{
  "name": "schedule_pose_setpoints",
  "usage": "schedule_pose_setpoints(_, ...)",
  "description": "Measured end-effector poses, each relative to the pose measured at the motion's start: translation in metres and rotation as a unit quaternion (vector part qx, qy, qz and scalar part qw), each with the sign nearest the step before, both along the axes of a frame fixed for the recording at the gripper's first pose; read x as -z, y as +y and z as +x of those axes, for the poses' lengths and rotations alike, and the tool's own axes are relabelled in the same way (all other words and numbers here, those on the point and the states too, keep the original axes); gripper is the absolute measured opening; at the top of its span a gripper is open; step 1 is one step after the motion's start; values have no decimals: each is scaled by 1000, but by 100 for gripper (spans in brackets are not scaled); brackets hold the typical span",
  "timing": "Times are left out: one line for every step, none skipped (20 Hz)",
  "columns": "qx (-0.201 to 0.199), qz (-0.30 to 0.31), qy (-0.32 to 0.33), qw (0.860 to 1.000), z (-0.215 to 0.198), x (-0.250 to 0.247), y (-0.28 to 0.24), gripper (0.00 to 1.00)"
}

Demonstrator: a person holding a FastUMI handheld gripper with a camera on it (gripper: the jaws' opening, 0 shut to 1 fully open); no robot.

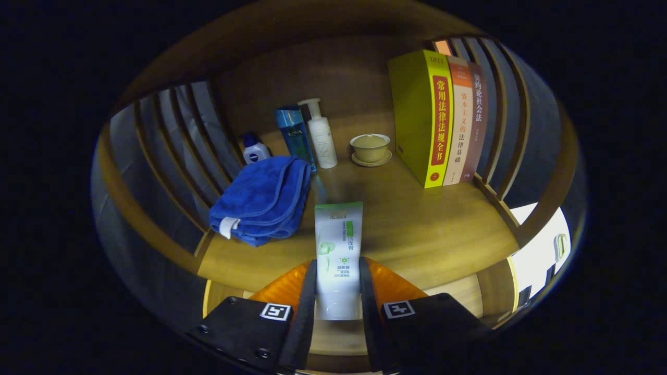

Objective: Pull open the drawer, take out the items inside it, and place them on the countertop above the cabinet.

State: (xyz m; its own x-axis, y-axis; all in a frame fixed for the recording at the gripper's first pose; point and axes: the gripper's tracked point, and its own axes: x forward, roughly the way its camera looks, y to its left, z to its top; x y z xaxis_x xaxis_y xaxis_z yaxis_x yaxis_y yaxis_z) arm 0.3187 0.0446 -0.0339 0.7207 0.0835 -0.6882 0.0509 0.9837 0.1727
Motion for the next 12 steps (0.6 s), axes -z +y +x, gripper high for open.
schedule_pose_setpoints(8,3,4,1000,8,6,0,51)
schedule_pose_setpoints(14,1,3,1000,15,11,0,51)
schedule_pose_setpoints(19,-3,-1,1000,22,13,-1,51)
schedule_pose_setpoints(20,-5,2,1000,26,18,-1,51)
schedule_pose_setpoints(22,-8,7,1000,27,22,-1,51)
schedule_pose_setpoints(22,-12,12,1000,28,26,-1,51)
schedule_pose_setpoints(22,-18,16,999,28,31,-1,51)
schedule_pose_setpoints(20,-28,19,999,27,35,-3,51)
schedule_pose_setpoints(14,-39,10,999,28,36,-3,53)
schedule_pose_setpoints(11,-53,-1,999,29,35,-5,55)
schedule_pose_setpoints(5,-66,-5,998,29,35,-5,57)
schedule_pose_setpoints(0,-72,-4,997,28,37,-5,59)
